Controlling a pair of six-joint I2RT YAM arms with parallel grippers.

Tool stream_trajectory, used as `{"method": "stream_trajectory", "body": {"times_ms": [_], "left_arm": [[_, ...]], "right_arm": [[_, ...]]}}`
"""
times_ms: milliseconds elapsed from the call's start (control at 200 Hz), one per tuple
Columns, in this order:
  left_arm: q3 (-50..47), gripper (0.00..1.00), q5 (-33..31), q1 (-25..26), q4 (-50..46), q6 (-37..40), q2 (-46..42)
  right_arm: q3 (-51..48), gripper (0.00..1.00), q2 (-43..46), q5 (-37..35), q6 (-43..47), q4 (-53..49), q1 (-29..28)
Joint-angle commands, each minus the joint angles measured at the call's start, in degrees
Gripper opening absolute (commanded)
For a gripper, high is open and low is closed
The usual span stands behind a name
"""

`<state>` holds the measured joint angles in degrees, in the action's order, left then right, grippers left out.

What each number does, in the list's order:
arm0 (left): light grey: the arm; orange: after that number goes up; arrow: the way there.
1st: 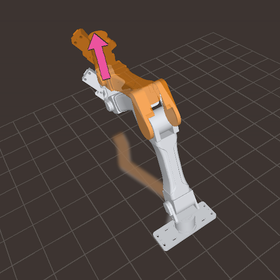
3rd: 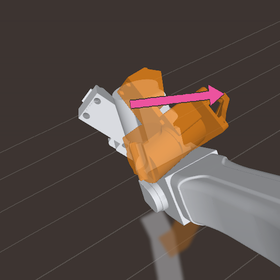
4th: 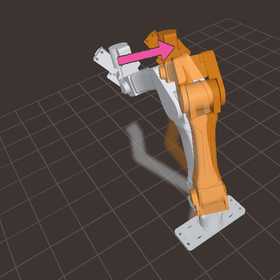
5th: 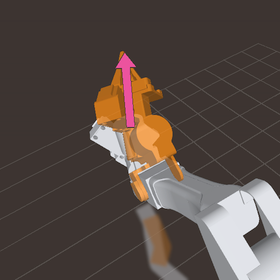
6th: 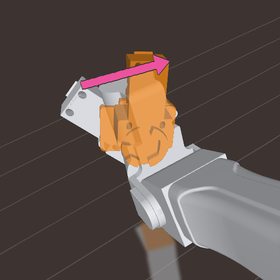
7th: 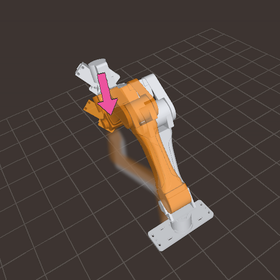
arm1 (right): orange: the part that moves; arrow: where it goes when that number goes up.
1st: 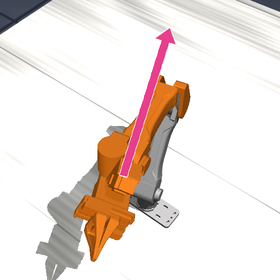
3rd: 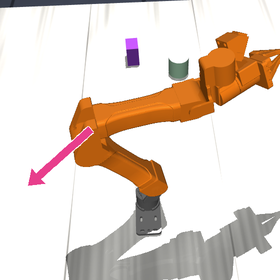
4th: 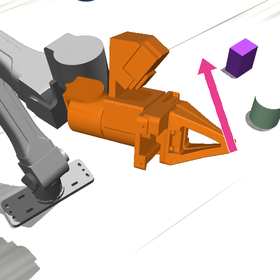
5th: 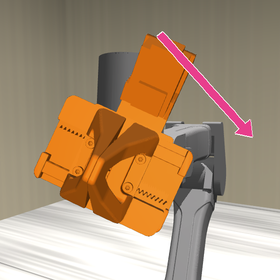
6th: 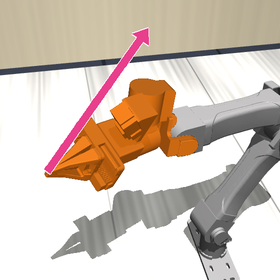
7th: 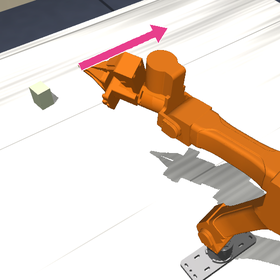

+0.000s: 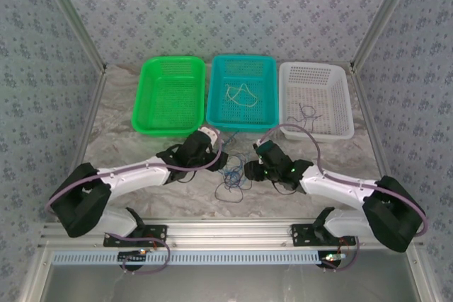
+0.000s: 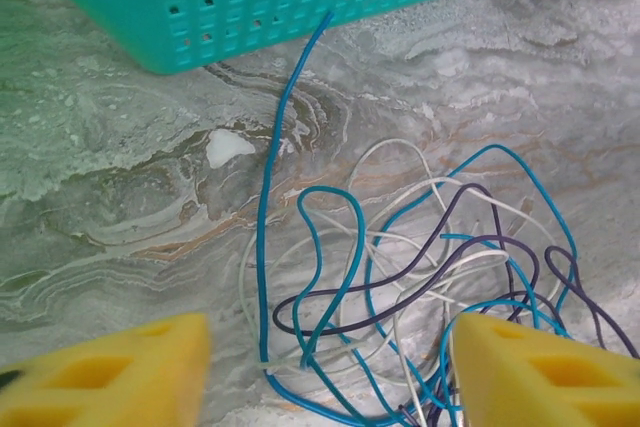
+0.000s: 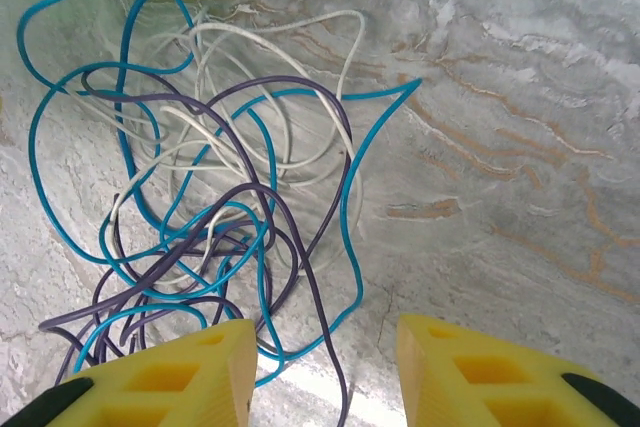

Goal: Untangle the cables

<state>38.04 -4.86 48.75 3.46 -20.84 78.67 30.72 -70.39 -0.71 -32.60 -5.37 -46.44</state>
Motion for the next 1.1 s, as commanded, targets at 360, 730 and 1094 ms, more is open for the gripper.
{"method": "stream_trajectory", "body": {"times_ms": [360, 730, 1094], "left_arm": [[-3.8, 0.99, -1.7, -0.2, 3.3, -0.3, -7.2], [-5.0, 0.99, -3.5, -0.2, 4.3, -0.2, -9.8], [-6.6, 0.99, -2.0, 0.1, 7.0, 0.1, -11.6]], "right_arm": [[1.0, 0.3, -7.0, -3.2, -1.1, -2.7, -2.7], [-0.3, 0.0, -7.2, -3.5, -0.9, -1.7, -2.8], [2.0, 0.0, 19.8, -7.5, 0.3, -16.7, -3.6]]}}
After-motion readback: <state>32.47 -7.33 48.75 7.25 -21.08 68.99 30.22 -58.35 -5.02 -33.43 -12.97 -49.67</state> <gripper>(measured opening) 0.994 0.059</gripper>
